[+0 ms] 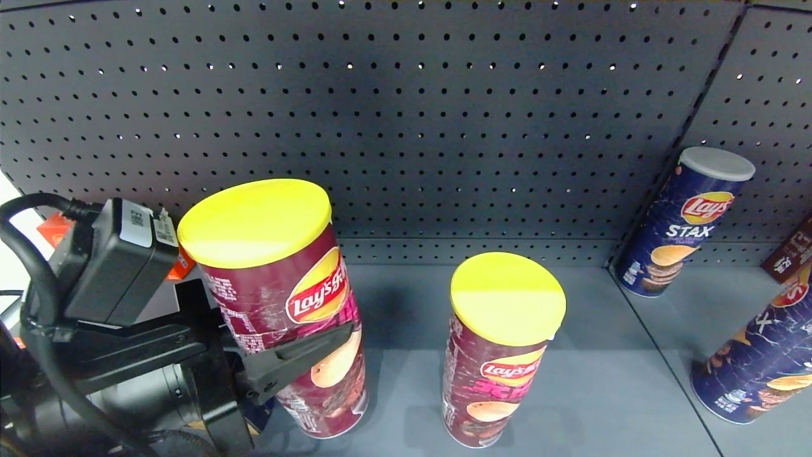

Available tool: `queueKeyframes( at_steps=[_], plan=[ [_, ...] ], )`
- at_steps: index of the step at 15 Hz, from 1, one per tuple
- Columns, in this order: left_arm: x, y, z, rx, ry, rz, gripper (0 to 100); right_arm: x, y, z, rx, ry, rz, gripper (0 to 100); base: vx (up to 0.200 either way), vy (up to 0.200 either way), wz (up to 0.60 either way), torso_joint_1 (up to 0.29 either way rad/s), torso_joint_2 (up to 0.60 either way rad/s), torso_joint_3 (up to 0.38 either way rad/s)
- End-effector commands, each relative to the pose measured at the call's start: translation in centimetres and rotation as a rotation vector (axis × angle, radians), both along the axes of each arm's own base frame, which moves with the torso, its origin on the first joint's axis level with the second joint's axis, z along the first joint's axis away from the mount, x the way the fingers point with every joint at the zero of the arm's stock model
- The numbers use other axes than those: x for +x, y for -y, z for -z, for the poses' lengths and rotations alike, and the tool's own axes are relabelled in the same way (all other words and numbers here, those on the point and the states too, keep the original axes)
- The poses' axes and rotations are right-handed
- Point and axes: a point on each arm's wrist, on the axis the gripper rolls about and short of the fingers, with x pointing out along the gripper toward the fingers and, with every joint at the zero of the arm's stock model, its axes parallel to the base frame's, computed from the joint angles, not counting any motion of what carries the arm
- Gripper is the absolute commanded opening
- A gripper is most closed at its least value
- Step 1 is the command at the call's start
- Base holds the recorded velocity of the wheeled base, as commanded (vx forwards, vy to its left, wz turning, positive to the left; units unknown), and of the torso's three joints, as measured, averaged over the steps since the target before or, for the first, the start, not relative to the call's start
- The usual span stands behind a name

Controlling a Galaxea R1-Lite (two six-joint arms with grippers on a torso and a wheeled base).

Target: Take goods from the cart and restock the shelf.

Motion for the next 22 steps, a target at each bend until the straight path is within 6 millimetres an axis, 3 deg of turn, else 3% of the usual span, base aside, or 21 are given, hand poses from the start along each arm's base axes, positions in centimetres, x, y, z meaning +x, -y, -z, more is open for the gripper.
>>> queueKeyframes(
  at_steps=[1,6,10,12,15,22],
  plan=[
    [0.01,0.05,0.01,0.001,0.001,0.002,0,0.25,-0.45,-0.10,-0.019,-0.049,0.134,100,0.000,0.000,0.00,0.000,0.00,0.000],
    [-0.01,0.11,0.08,0.003,-0.002,0.006,0,0.79,-0.83,-0.28,-0.038,-0.127,0.313,100,0.000,0.000,0.00,0.000,0.00,0.000],
    [-0.10,0.04,0.35,0.009,-0.009,0.006,0,0.44,-0.89,-0.18,-0.018,-0.090,0.382,100,0.000,0.000,0.00,0.000,0.00,0.000],
    [-0.10,-0.07,0.64,0.013,-0.018,0.002,0,0.53,-0.93,-0.15,-0.011,-0.076,0.369,100,0.000,0.000,0.00,0.000,0.00,0.000],
    [-0.07,-0.04,0.47,0.008,-0.015,0.001,0,0.68,-1.38,0.62,-0.038,-0.095,0.169,100,0.000,0.000,0.00,0.000,0.00,0.000],
    [-0.04,-0.02,0.45,0.008,-0.015,0.003,0,0.68,-1.36,0.63,-0.010,-0.102,0.182,100,0.000,0.000,0.00,0.000,0.00,0.000]
  ],
)
